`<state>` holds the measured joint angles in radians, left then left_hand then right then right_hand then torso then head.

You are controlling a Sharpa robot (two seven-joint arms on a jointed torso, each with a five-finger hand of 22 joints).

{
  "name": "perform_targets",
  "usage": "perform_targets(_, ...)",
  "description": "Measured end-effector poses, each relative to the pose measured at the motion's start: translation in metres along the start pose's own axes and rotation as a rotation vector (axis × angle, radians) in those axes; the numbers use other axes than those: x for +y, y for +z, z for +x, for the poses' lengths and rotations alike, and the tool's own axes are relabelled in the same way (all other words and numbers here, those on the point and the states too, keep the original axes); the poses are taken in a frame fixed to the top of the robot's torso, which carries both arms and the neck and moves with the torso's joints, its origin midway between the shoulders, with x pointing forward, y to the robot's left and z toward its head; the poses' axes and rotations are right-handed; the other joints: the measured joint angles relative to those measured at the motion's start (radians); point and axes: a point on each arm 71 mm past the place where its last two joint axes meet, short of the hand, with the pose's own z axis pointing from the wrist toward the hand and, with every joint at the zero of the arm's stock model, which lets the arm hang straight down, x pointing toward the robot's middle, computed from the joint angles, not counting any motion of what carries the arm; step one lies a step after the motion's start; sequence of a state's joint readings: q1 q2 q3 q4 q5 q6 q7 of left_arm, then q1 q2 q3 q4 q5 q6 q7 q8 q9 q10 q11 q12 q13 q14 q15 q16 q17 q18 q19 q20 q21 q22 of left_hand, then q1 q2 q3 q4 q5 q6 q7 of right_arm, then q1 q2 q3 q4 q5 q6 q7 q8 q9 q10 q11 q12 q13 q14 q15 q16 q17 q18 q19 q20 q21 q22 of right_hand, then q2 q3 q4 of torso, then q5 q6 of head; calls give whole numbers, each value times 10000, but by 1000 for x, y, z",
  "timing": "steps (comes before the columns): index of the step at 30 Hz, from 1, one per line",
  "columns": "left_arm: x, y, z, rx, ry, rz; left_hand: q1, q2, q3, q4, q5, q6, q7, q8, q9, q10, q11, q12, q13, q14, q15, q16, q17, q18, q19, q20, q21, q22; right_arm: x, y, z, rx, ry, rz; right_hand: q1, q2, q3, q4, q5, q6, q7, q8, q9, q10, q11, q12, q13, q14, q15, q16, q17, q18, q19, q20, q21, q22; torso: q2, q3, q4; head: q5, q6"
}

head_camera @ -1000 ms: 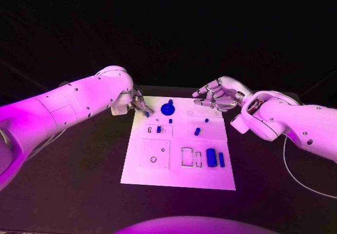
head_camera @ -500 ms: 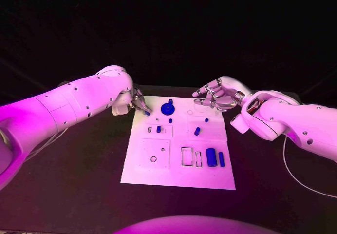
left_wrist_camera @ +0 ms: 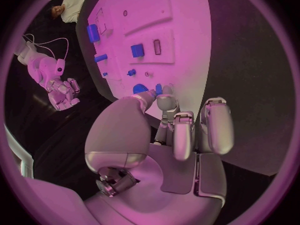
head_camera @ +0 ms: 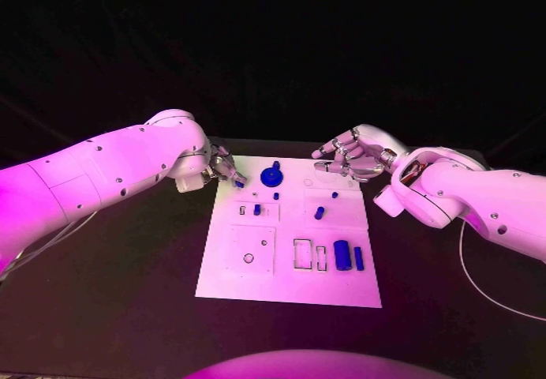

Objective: Assemble the parts on the task board

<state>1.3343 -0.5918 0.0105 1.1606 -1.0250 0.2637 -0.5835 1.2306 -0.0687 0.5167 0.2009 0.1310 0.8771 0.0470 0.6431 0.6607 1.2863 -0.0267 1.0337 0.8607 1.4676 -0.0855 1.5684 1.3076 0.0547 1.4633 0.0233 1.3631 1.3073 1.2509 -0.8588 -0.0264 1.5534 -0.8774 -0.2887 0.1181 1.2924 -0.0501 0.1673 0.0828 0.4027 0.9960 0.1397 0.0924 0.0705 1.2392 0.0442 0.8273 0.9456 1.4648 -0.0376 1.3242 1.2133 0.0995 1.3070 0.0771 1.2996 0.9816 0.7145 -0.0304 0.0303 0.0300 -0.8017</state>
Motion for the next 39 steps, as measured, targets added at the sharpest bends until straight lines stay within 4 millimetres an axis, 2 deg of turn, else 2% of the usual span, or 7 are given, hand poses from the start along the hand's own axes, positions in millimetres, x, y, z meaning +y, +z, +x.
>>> perform_targets(8,-3,-16,16,-287,48,935,-109,-109,127,-126,3,44,-8,3,30,41,-39,0,0,0,0,0,-1,0,0,0,4,6,-1,-1,0,31,-4,55,0,0,0,0,0,0,0,0,0,0,0,0,0,0,0,0,0,0,0,0,0,0,3,-3,1,9,-5)
perform_targets(15,-4,-20,33,-324,232,1379,-145,-145,241,-241,1,75,-8,2,31,43,-40,0,5,0,0,0,-1,0,0,0,44,8,-2,-2,0,46,-6,80,0,0,0,0,0,0,0,0,0,0,0,0,0,0,0,0,0,0,0,0,0,-9,-5,-15,12,19,-1)
perform_targets(20,-4,-20,37,-295,443,1367,-158,-158,263,-264,-2,75,-7,38,43,42,-40,0,-26,0,0,0,-2,-1,0,1,43,7,-2,-1,0,57,-4,81,0,0,0,0,0,0,0,0,0,0,0,0,1,0,0,0,0,0,0,0,0,-9,-6,-18,-2,76,11)
perform_targets(27,1,-17,42,-192,748,1169,-184,-184,279,-279,-8,76,-5,38,43,77,-5,0,-16,0,0,0,-2,0,0,1,42,6,-2,-2,0,61,-4,93,0,0,0,0,0,0,0,0,0,1,1,0,0,0,0,0,0,0,0,0,0,-9,-2,-19,-9,83,-9)
perform_targets(39,3,-17,48,120,1376,1037,-277,-276,412,-413,-19,146,-7,33,57,132,-57,0,57,0,0,0,-3,-1,0,1,79,5,-2,-2,2,107,20,84,0,0,0,0,0,0,0,0,0,1,1,0,1,0,0,0,1,1,0,0,1,-8,11,-19,-17,108,-59)
